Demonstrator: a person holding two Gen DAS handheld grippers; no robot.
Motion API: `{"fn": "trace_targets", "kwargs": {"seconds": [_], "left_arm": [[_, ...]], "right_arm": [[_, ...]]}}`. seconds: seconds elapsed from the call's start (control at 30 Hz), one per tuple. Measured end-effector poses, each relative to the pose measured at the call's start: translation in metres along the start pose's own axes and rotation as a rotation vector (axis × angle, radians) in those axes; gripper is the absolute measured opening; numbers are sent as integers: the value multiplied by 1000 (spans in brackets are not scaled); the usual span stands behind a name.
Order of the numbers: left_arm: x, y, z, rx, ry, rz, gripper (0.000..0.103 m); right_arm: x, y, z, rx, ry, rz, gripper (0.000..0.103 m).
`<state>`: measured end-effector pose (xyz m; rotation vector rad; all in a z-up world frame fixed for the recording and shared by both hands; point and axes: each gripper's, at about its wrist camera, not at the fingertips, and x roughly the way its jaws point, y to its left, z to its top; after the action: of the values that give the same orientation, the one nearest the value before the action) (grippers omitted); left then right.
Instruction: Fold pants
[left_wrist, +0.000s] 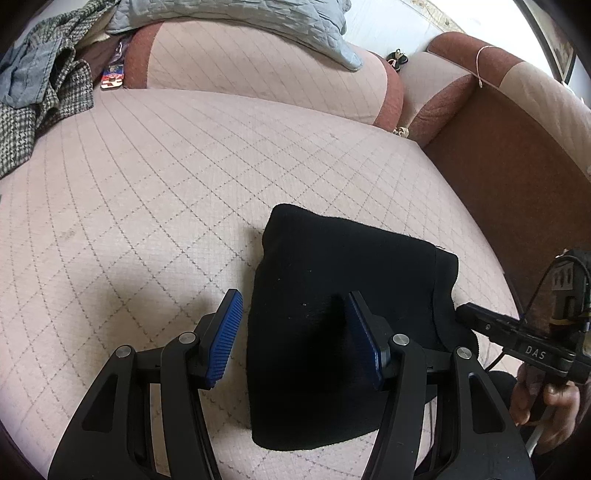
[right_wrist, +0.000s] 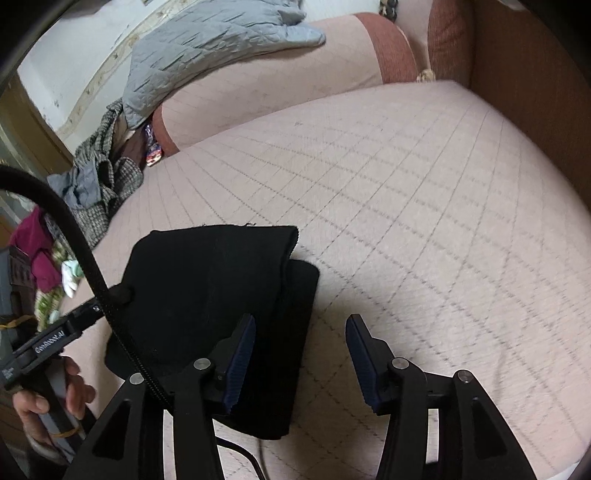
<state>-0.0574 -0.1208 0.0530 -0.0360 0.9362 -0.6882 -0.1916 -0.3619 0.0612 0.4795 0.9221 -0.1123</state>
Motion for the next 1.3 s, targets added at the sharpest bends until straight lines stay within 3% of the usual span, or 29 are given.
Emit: {"fn": "trace_targets", "kwargs": {"seconds": [0.17, 0.3, 0.37, 0.4, 0.57, 0.7, 0.73, 0.77, 0.9, 1.1, 1.3], "left_arm": [[2, 3, -1, -7, -7, -40, 58], [9, 3, -3, 2, 12, -60, 59], [12, 3, -4, 0, 17, -66, 64], [14, 5, -4, -9, 29, -75, 71], [29, 18, -9, -102, 73, -127, 78], [27, 17, -13, -118, 49, -124, 78], [27, 12, -15, -101, 52, -122, 77], [27, 9, -15, -88, 57, -128, 68], [15, -4, -14, -44, 22, -107, 55], [-16, 2, 0, -57, -47, -94, 53], [-38, 28, 21, -76, -107, -35, 53]], "right_arm": [[7, -9, 0, 50, 3, 68, 51], [14, -10, 0, 97, 25, 184, 54], [21, -8, -2, 99, 46, 189, 65], [25, -7, -3, 100, 53, 184, 65], [33, -5, -4, 103, 35, 220, 65], [37, 1, -5, 66, 10, 215, 58], [36, 1, -6, 62, 1, 219, 53], [34, 1, -6, 61, -8, 224, 48], [25, 10, -4, 18, -31, 212, 40], [10, 27, 12, -27, -72, 250, 37], [15, 61, 33, -73, -102, 289, 37]]}}
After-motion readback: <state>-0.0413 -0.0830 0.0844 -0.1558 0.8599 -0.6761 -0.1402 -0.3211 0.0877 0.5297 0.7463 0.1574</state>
